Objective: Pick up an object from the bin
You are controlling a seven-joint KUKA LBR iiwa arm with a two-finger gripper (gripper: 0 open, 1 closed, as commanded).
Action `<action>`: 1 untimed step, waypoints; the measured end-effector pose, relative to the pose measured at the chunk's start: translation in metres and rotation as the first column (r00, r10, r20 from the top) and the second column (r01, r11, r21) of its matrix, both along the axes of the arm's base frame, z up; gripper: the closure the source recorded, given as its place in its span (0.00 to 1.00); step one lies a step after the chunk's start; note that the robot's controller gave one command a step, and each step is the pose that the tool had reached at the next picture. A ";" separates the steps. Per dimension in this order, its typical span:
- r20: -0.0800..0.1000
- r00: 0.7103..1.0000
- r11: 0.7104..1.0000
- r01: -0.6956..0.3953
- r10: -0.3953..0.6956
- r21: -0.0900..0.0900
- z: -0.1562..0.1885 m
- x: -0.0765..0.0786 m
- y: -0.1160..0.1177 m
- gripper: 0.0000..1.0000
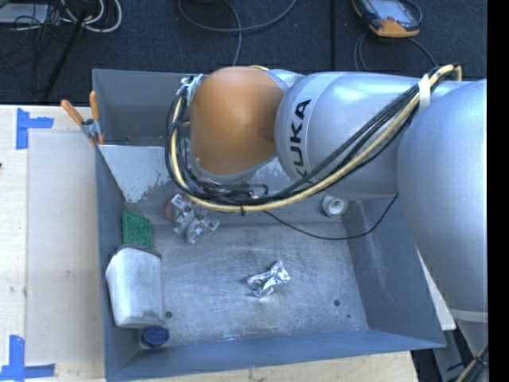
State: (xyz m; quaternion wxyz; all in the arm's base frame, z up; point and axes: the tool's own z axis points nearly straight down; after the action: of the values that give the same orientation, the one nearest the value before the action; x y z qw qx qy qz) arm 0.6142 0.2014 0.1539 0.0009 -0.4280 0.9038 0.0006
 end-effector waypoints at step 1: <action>-0.001 1.000 1.000 0.003 -0.003 0.001 0.000 0.000 0.000 0.00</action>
Offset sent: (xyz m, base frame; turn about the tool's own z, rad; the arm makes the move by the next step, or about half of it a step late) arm 0.0000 0.0000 0.0000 0.0000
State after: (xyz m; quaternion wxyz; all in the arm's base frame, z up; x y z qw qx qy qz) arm 0.6144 0.2010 0.1540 0.0007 -0.4267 0.9044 0.0010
